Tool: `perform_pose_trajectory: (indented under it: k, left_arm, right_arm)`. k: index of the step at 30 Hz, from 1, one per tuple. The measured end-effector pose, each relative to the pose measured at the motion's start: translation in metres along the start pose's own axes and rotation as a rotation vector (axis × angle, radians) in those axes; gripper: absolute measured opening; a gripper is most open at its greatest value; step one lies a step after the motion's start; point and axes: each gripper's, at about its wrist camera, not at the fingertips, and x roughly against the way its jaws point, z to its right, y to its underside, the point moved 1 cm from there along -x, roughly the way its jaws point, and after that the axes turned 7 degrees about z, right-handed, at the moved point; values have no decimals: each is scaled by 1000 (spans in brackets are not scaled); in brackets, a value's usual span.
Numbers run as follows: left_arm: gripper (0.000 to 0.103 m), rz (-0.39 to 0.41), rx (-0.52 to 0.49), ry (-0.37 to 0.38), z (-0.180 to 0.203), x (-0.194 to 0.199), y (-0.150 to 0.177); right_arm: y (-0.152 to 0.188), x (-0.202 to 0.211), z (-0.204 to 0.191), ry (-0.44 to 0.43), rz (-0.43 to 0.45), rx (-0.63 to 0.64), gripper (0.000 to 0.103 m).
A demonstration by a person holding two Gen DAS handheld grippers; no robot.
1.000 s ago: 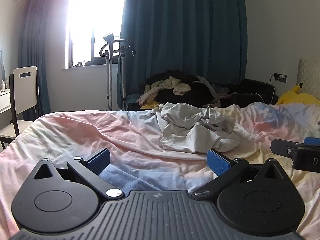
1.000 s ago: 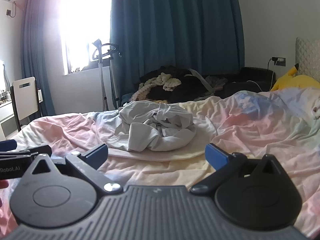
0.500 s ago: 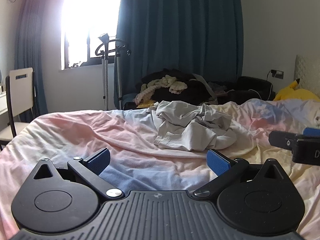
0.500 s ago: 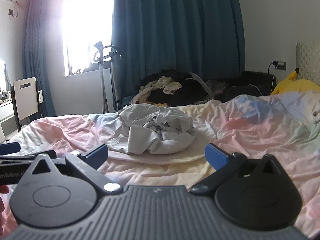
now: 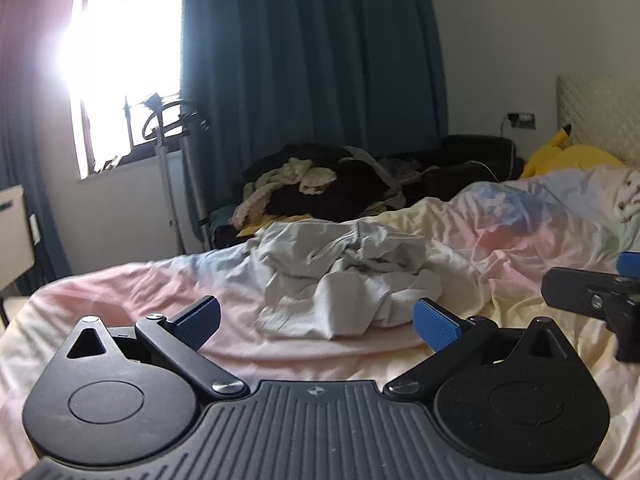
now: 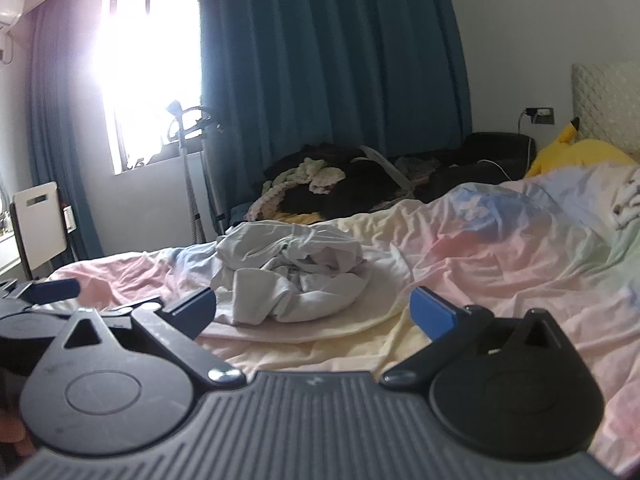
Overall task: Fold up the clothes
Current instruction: 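Lower the left gripper onto the grey T-shirt and close on its edge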
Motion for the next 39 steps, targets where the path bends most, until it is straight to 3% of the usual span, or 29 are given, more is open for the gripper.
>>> perform_pose_trajectory:
  k: [9,14,17,20,26,28,31,35,39]
  left_arm:
    - [102,-45,-99,22,44,-82,1]
    - [99,-36,-165,-10,69,-131,6]
    - [90,-39,-207,-32,76,-169,7]
    - [83,-56,-187,-51,74,-212,3]
    - [62,-72,-105,9,71,-270,0]
    - [40,-102,-42,29,68,-283,-1]
    - [16,-120,-35,47,69,-287,-1]
    - [14,-88,-8,128,65,-260,-8]
    - [14,-61,-16,209,62,-210,-21]
  right_arm:
    - [1,-12,24,0,-35,-78,103]
    - [-2,-28,34,-41,-49,-89,103]
    - [-8,-35,46,-40,-38,-110,103]
    - [-9,-41,65,-15,-34,-155,103]
    - [2,-61,97,33,-64,-225,103]
    - [7,-68,101,31,-77,-239,103]
    - [14,-76,102,24,-94,-229,103]
    - [17,-78,105,21,-96,-230,103]
    - [13,-68,108,3,-67,-251,103]
